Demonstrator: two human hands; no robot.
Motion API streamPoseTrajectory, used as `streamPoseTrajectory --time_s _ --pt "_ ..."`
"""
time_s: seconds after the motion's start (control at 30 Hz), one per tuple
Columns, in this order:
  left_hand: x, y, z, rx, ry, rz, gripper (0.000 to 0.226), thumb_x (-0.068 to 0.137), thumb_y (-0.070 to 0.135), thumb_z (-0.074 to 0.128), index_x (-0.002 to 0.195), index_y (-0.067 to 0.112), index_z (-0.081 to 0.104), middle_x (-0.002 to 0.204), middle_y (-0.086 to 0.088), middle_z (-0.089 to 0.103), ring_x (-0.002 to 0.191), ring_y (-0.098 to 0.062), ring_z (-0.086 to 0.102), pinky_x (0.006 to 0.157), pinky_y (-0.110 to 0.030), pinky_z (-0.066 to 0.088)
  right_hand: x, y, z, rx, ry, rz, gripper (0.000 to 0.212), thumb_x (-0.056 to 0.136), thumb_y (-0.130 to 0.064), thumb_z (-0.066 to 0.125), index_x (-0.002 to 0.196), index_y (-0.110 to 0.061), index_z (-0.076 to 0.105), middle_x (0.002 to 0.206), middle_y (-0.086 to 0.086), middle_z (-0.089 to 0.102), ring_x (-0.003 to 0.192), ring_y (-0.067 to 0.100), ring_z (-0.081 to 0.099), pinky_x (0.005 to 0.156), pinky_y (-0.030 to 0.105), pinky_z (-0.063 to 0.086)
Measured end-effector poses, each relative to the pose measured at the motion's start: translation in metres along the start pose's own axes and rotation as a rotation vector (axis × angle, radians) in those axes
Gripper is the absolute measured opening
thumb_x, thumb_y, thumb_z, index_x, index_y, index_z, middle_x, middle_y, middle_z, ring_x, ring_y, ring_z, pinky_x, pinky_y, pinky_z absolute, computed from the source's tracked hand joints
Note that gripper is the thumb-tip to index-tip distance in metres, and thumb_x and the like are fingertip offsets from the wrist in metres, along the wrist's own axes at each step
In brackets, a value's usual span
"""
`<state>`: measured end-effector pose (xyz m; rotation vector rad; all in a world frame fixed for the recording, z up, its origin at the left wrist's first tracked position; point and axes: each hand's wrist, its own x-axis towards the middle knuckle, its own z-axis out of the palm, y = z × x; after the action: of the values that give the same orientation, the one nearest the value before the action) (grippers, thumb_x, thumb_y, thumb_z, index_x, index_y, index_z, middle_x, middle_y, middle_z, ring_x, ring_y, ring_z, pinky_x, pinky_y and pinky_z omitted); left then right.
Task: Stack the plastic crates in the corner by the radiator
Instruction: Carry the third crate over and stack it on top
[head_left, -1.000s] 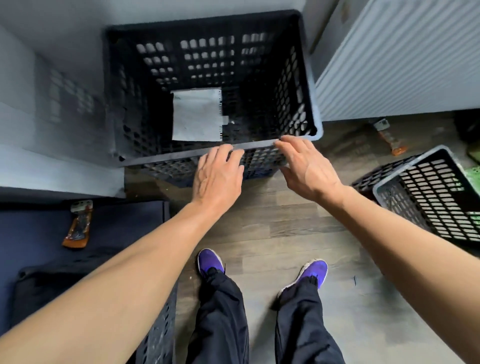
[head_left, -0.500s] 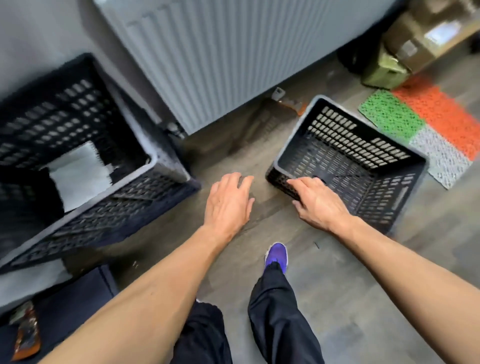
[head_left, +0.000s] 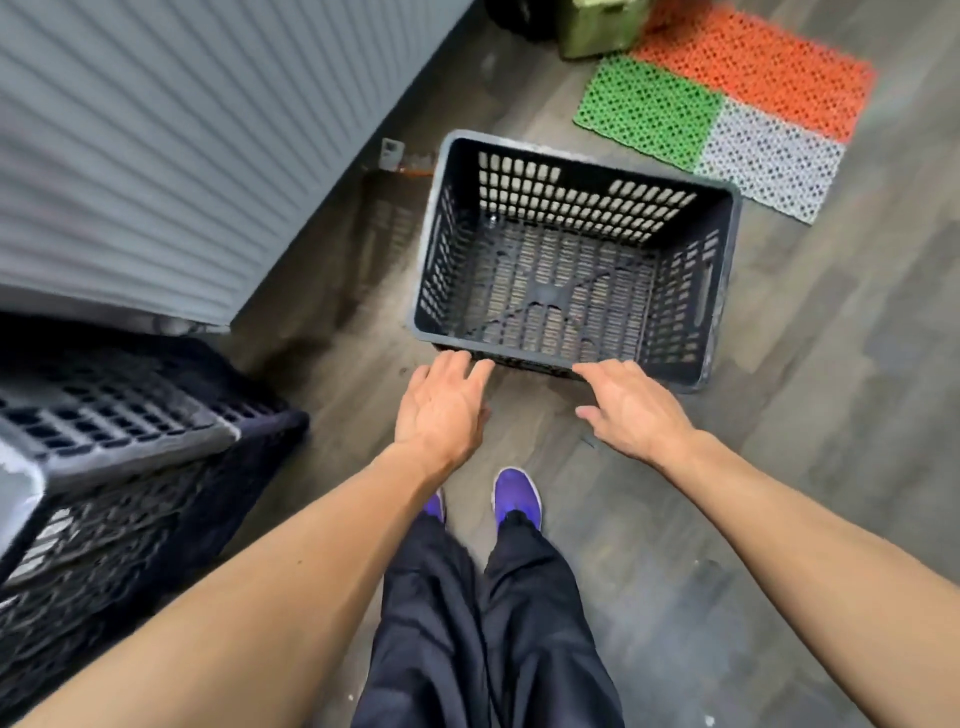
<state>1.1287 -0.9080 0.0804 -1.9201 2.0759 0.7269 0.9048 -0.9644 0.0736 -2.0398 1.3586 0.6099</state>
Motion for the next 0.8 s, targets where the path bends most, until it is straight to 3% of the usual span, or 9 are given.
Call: streamPoseTrajectory --time_s 0.37,0.57,0.8 --pt "0.109 -0.025 0.076 0.181 -0.063 0.151 0.067 0.085 0.026 0.064 0.145 0.02 0.032 0.133 -0.007 0.045 0.126 -0.027 0.04 0.105 -0.039 0.034 0.073 0.044 0.069 0.067 0.028 0.146 0.068 0.093 -0.037 0.061 0.15 -0.019 0.03 0.146 0.01 0.042 0.132 0.032 0.033 0.108 0.045 0.034" --pt "0.151 -0.037 0.119 0.158 -0.193 0.119 0.049 0.089 0.03 0.06 0.134 0.026 0.043 0.117 -0.007 0.058 0.112 -0.032 0.054 0.09 -0.043 0.041 0.11 0.068 0.102 -0.007 -0.017 0.176 0.069 0.091 -0.038 0.063 0.15 -0.029 0.029 0.147 0.004 0.045 0.132 0.031 0.04 0.108 0.046 0.03" --pt "0.192 -0.043 0.141 0.143 -0.208 0.12 0.034 0.094 0.024 0.055 0.125 0.038 0.056 0.112 -0.005 0.056 0.108 -0.031 0.054 0.081 -0.042 0.047 0.151 0.087 0.107 0.013 -0.118 0.189 0.052 0.092 -0.039 0.061 0.141 -0.037 0.044 0.135 0.003 0.052 0.124 0.031 0.051 0.097 0.048 0.045"
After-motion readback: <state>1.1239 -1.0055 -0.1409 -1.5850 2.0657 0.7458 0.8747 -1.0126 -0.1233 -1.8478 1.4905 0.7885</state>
